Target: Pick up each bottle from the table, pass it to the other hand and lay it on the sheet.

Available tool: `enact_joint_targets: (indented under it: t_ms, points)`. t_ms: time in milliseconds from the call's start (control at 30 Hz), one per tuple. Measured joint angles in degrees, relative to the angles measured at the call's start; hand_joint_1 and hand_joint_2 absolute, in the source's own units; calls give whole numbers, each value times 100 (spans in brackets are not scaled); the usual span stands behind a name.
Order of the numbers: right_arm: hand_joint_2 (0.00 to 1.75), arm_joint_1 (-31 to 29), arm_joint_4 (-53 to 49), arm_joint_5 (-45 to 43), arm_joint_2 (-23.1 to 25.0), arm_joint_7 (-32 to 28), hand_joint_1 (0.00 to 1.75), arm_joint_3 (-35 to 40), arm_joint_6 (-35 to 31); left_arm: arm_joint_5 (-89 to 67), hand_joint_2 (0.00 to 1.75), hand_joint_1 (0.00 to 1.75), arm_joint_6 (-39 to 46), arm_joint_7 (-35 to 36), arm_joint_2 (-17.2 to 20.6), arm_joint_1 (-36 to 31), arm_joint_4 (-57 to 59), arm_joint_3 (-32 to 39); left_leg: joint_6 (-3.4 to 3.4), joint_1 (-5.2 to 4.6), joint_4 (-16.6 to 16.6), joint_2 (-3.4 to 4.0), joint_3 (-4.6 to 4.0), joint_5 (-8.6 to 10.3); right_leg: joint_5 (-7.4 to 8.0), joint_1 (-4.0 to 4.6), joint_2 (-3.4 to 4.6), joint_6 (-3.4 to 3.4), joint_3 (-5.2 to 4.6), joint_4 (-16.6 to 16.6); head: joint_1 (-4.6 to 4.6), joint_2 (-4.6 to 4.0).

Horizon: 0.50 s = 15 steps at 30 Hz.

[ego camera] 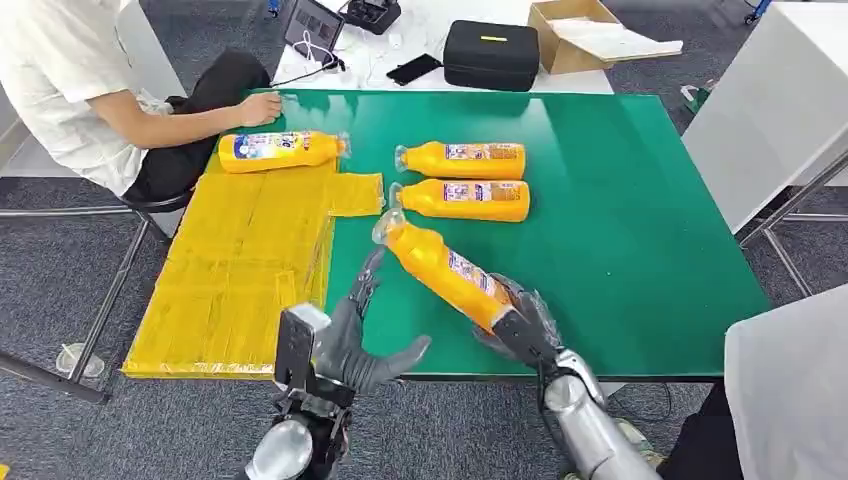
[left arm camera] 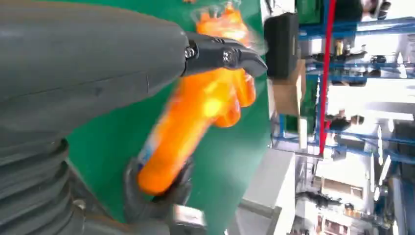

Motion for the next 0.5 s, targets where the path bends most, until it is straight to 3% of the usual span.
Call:
enact_joint_targets:
  t_ms: [167, 500]
  points:
    - [175, 739, -1248, -471, 228, -193, 175, -177, -234, 333, 175, 0, -298, -64, 158, 479, -114, 217, -6, -1, -1, -4, -17, -14, -20, -2, -5, 4, -13, 0, 4, 0]
    - [175, 1087, -2049, -510, 337, -191, 175, -258, -245, 388, 175, 0, -324, -70, 232, 633, -162, 354, -4, -5, -1, -5, -22, -15, -19, -7, -5, 5, -19, -1, 4, 0]
